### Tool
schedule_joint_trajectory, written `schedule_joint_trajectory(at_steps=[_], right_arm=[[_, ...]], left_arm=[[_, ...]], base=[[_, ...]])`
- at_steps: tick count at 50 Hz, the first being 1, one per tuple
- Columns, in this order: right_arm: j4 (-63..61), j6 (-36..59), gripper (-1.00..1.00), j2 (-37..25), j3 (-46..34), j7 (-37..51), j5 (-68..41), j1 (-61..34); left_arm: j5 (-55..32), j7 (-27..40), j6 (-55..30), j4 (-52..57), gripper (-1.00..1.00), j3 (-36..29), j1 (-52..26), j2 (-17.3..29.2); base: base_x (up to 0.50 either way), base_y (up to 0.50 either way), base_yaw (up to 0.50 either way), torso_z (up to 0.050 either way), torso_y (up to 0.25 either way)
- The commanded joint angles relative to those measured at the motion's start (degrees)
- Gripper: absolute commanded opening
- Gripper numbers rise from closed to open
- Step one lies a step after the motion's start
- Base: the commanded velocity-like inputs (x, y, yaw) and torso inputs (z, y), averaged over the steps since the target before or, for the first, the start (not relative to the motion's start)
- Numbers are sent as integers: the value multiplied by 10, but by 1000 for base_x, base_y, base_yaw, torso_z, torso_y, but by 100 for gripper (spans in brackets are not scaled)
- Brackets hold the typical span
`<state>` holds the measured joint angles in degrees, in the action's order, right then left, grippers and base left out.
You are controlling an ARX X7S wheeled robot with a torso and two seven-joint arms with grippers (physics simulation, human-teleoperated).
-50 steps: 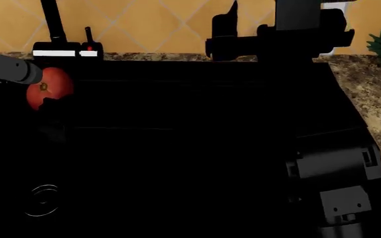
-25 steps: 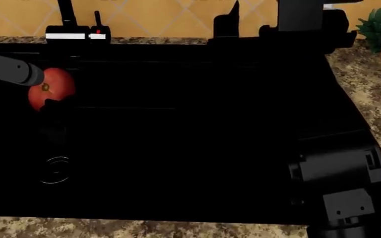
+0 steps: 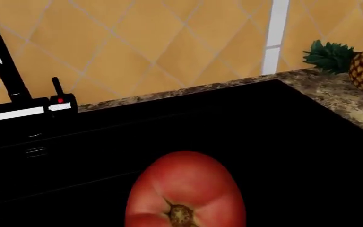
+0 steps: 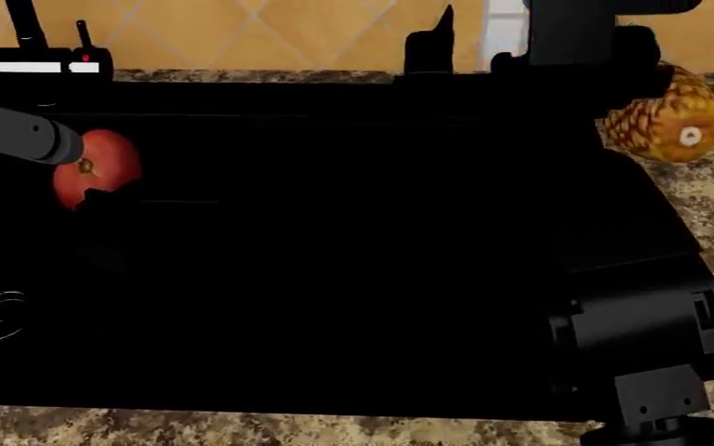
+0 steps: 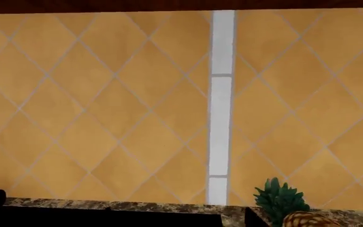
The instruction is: Pick the tomato from the sink and place it on the plate located on the counter
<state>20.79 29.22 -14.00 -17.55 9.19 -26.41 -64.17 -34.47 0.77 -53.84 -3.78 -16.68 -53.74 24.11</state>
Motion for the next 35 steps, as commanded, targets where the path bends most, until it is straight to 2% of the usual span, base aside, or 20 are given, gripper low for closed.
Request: schedule_joint_trajectory(at_steps=[1, 35], right_arm=[[-12, 7, 100, -4, 3, 5, -6, 4], [-43, 26, 100, -15, 6, 18, -19, 8]], left_arm=[[-15, 13, -3, 6, -100, 4, 0, 0], [-17, 15, -15, 18, -100, -10, 1, 9]], base=[[0, -500, 0, 0, 0], [0, -500, 0, 0, 0]])
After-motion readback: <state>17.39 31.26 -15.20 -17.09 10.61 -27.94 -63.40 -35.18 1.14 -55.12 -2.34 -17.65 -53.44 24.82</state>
